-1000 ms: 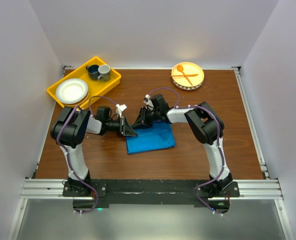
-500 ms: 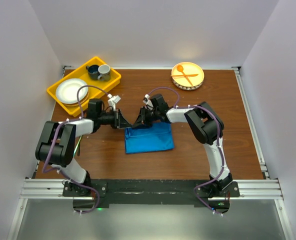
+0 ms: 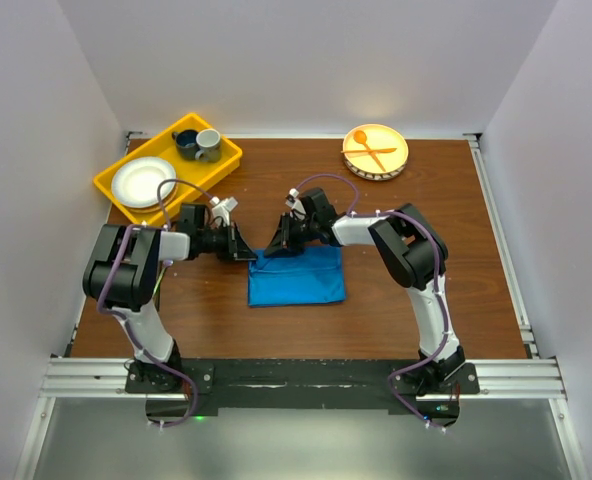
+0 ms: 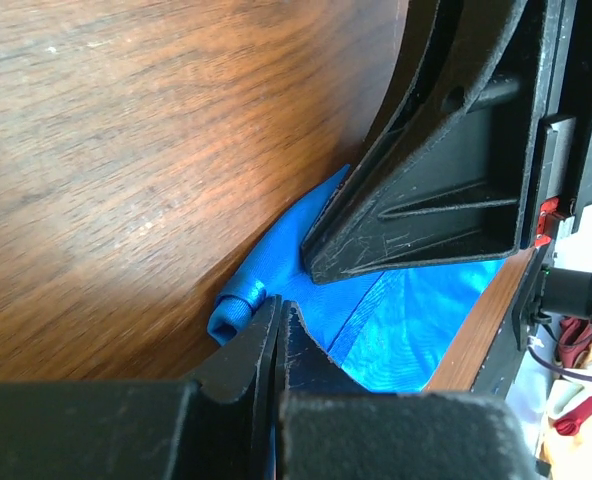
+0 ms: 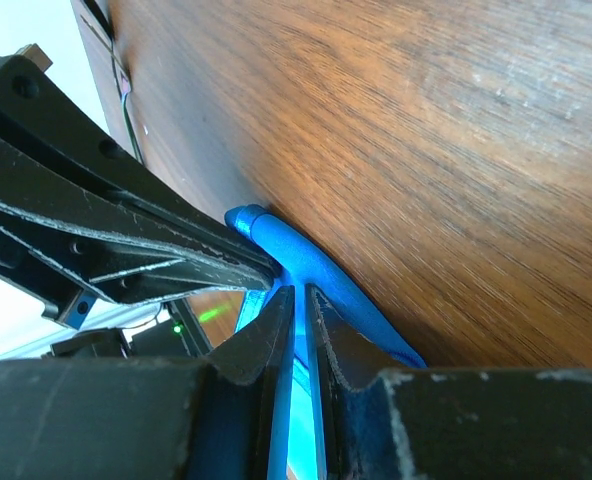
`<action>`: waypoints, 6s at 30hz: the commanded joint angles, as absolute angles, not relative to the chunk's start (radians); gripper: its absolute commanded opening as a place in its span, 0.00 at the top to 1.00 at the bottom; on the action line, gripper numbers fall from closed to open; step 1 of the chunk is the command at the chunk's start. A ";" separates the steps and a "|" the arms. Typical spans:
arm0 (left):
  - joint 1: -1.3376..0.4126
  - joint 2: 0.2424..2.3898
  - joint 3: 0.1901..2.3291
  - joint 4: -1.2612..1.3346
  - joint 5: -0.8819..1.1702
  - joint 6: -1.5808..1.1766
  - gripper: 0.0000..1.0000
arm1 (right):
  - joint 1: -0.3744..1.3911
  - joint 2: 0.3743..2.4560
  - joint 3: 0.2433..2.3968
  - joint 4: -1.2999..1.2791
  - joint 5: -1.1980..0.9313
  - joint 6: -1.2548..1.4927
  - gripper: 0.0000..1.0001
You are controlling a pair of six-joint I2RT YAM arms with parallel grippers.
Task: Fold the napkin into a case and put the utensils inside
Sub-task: Smooth out the 2/3-rectangle-folded napkin at the center of the board, then pick up the 2/3-rectangle-folded napkin from the center of the board, then fold the 2/3-rectangle-folded napkin at the center of the board.
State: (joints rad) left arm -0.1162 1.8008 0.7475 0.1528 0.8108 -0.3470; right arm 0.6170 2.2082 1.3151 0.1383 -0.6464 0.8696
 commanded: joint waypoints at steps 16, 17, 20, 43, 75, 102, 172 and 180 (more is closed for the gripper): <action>-0.137 1.701 0.744 0.094 0.941 -0.236 0.95 | 0.615 2.293 1.301 -0.028 -0.454 0.795 0.84; -0.133 1.721 0.744 0.066 0.930 -0.232 0.96 | 0.615 2.293 1.302 -0.031 -0.454 0.793 0.84; -0.123 1.792 0.744 0.019 0.890 -0.190 0.97 | 0.615 2.296 1.305 -0.035 -0.457 0.790 0.84; -0.530 0.947 0.416 -0.230 0.425 1.069 0.35 | 0.615 2.309 1.313 -0.041 -0.442 0.776 0.83; -0.907 1.269 0.520 0.049 0.142 0.769 1.00 | 0.617 2.310 1.287 -0.038 -0.437 0.769 0.83; -0.561 1.467 0.828 -0.244 0.546 0.731 0.44 | 0.617 2.302 1.267 -0.035 -0.440 0.762 0.82; -0.371 1.707 0.830 -0.219 0.509 0.735 1.00 | 0.577 2.119 1.304 -0.126 -0.574 0.670 0.67; -0.356 1.762 0.864 -0.267 0.531 0.735 1.00 | 0.420 1.876 1.253 -0.284 -0.761 0.331 0.42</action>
State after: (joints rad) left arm -0.3717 1.6855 0.8616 -0.1818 0.5709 0.7029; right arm 0.4927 2.0315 1.2762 -0.1543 -0.6689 0.5938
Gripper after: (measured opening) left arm 0.015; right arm 0.523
